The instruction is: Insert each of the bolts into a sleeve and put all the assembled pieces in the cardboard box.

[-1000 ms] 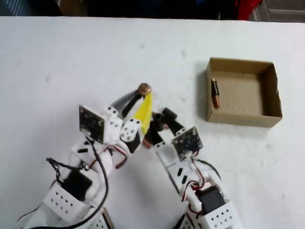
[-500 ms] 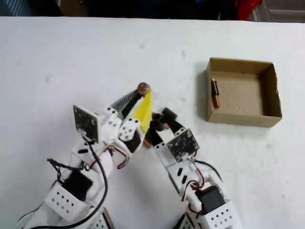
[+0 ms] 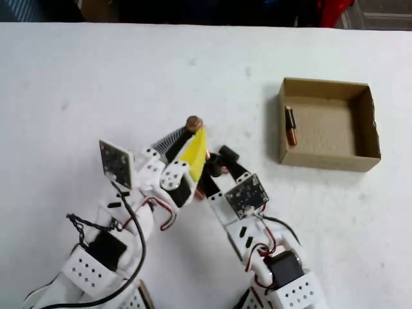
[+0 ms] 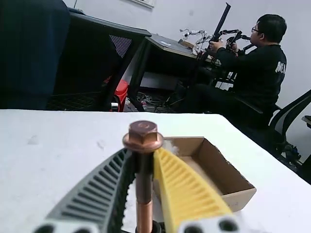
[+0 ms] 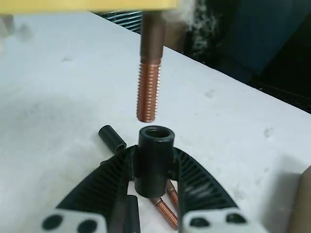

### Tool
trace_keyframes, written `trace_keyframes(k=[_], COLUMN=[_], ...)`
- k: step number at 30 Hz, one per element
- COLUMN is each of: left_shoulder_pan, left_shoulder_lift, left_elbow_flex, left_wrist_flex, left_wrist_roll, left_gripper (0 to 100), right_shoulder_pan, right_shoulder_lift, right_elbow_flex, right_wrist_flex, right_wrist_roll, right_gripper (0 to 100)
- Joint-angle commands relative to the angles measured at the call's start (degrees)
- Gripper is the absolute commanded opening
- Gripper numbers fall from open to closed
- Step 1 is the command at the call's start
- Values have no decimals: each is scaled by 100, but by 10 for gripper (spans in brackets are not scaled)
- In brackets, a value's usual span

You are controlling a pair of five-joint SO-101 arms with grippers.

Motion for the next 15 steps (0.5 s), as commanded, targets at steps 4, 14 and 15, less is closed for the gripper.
trace_keyframes(k=[4, 14, 15], left_shoulder_pan=[48, 13, 22], left_shoulder_lift=[-101, -110, -110], left_elbow_flex=[-79, -79, -88], left_wrist_flex=[-211, -220, -220], left_wrist_roll=[281, 299, 299], left_gripper=[20, 20, 20], right_shoulder_pan=[-48, -48, -48], right_shoulder_lift=[-57, -57, -57], right_elbow_flex=[53, 53, 53], right_wrist_flex=[-321, -391, -391], right_wrist_roll=[105, 123, 123], right_gripper=[18, 18, 18])
